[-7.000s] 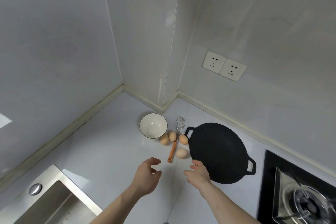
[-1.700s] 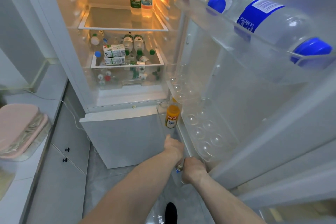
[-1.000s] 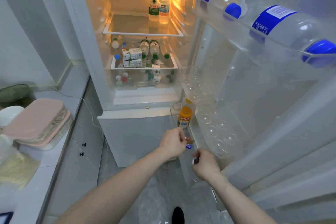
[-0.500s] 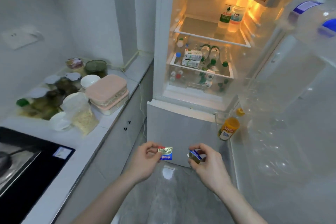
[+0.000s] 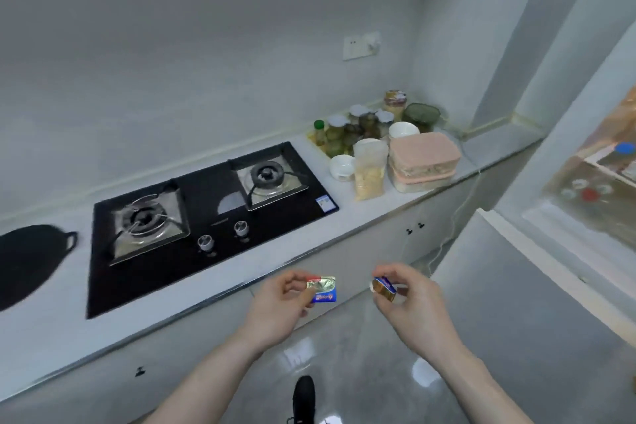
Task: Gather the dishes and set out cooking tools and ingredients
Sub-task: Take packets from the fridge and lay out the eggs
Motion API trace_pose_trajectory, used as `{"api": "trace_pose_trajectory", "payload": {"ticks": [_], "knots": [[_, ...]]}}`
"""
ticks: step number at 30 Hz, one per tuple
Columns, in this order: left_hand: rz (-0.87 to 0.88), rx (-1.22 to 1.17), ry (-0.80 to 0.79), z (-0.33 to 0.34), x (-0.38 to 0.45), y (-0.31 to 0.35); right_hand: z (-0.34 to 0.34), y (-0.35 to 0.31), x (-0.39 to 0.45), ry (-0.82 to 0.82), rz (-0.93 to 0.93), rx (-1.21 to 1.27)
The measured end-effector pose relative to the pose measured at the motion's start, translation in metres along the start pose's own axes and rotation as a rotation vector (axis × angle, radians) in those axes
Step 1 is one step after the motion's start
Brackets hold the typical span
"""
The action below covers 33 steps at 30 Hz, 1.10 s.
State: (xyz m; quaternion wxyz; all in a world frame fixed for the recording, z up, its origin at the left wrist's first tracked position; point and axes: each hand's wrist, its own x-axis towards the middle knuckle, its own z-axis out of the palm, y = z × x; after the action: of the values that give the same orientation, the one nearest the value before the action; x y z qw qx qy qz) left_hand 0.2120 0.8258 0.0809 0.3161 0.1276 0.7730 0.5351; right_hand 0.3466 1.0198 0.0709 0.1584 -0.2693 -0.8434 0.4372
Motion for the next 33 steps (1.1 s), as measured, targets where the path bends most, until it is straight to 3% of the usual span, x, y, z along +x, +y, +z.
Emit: {"api": "trace_pose_trajectory", "payload": {"ticks": [12,20,33], "knots": [[-0.049,-0.208,0.508,-0.189,-0.120,-0.080,0.159,-0.149,-0.013,-0.428,-0.320,0.122],[-0.076,-0.268,0.692,-0.317,-0.180,-0.136,0.287,-0.246,-0.037,-0.610,-0.482,0.091],[-0.200,-0.487,0.986,-0.461,-0.235,-0.240,0.481,-0.337,-0.063,-0.946,-0.515,-0.009]]}}
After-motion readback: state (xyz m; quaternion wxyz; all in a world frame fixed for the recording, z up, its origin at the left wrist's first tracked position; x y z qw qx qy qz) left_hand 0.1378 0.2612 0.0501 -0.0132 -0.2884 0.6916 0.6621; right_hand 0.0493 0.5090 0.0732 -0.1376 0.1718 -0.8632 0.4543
